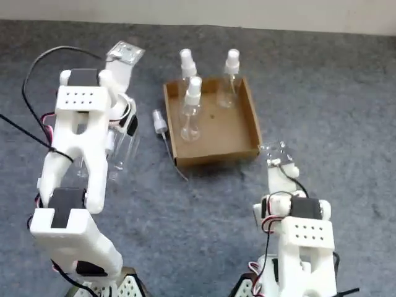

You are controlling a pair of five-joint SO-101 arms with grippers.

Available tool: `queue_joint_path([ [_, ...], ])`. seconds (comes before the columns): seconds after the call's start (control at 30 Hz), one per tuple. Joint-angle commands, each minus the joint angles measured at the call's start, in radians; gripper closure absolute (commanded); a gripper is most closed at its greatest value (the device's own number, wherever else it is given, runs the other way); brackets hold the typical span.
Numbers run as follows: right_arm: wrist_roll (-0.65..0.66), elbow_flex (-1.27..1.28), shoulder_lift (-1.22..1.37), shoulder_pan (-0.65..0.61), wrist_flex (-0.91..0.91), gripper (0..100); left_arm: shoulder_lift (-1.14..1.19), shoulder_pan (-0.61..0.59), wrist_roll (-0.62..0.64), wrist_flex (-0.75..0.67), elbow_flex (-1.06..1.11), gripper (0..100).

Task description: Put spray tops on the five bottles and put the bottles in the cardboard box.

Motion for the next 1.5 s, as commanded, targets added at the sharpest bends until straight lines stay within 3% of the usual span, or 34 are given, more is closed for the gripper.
queue_joint_path([
  [0.0,0.005,-0.101,-0.010,-0.065,0.024,85.5,-0.007,-0.016,0.048,0.006,-0.058,83],
  [0.1,-0.063,-0.245,0.047,-0.185,0.116,85.5,-0.001,-0.018,0.094,0.006,-0.085,83],
  [0.23,-0.150,-0.366,0.113,-0.260,0.119,85.5,0.054,0.074,0.196,-0.052,-0.127,83],
  [0.37,-0.150,-0.306,0.124,-0.240,0.110,85.5,0.139,0.125,0.336,-0.175,-0.166,83],
  [0.53,-0.081,-0.266,0.124,-0.179,0.110,85.5,0.240,0.130,0.453,-0.302,-0.166,75],
  [1.37,-0.075,-0.263,0.124,-0.133,0.087,85.5,0.467,0.156,0.411,-0.436,-0.166,75],
  [1.47,-0.075,-0.263,0.124,-0.133,0.088,85.5,0.464,0.148,0.411,-0.436,-0.166,81],
])
